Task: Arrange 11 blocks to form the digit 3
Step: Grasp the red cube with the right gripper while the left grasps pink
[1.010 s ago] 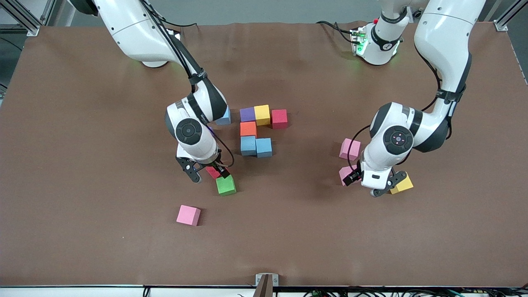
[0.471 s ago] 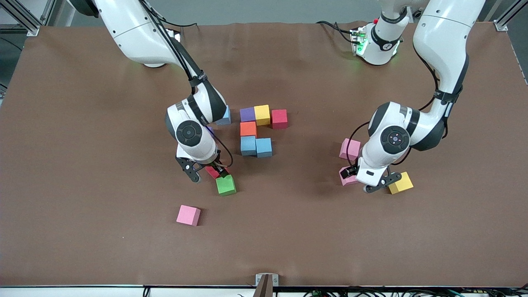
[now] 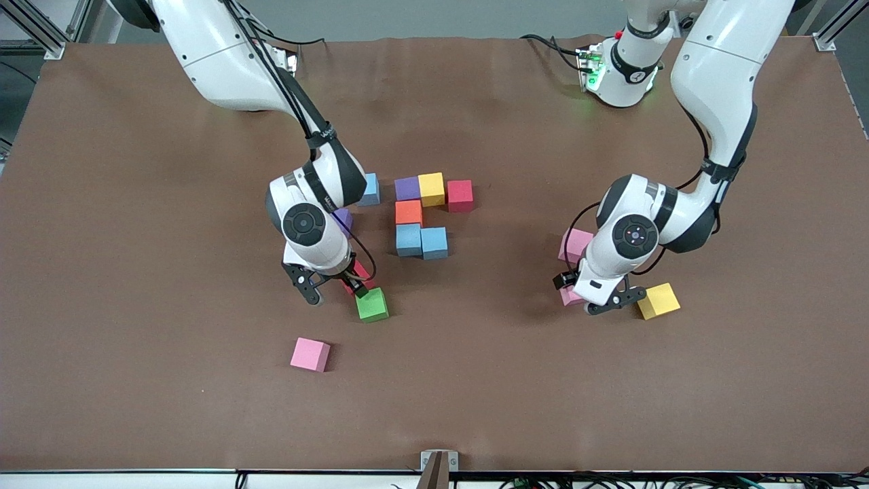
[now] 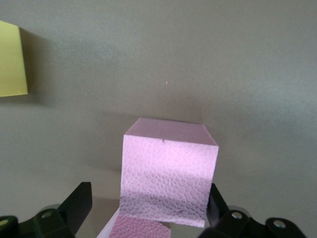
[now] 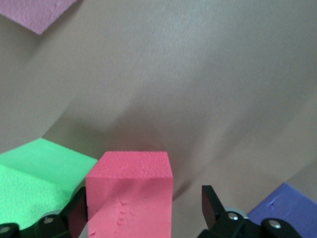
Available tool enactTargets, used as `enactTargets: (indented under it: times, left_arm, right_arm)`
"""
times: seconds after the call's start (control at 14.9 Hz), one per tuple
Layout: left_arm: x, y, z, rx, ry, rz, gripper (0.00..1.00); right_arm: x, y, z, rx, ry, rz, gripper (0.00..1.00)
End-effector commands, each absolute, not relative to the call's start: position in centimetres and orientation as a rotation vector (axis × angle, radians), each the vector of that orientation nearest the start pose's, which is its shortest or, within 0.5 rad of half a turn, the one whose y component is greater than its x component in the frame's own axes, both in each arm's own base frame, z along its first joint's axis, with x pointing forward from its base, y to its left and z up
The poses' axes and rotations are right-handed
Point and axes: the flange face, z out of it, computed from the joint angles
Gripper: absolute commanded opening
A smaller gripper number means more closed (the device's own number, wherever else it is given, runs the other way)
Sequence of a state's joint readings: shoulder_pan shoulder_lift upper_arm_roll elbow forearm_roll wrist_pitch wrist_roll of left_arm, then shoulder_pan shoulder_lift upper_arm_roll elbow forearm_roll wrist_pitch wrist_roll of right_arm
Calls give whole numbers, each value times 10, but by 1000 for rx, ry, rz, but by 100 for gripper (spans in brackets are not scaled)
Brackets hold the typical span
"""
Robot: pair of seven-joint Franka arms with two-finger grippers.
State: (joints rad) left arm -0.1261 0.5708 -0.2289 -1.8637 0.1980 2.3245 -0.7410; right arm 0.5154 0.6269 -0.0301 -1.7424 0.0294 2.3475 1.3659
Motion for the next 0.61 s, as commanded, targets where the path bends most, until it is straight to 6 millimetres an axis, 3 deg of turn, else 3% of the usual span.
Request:
enactTargets:
  times: [0.0,0.13,0.2,0.34,0.54]
  left_arm:
    - [593,-208,204,-3056,-376,92,91]
    - [596,-205,205,-3057,-392,88,55]
    - [600,-205,208,-3061,-395,76,45]
    - [607,-208,213,-3068,-412,54,38]
    - [616,-217,227,-3067,-544,14,36]
  right_arm:
    - [586,307,211,-2850,1377,2,87]
    - [586,307,211,-2851,1378,4,80]
    - [586,307,211,-2851,1378,4,74]
    - [586,308,211,-2856,1370,6,53]
    - [587,308,213,-2890,1298,9,23]
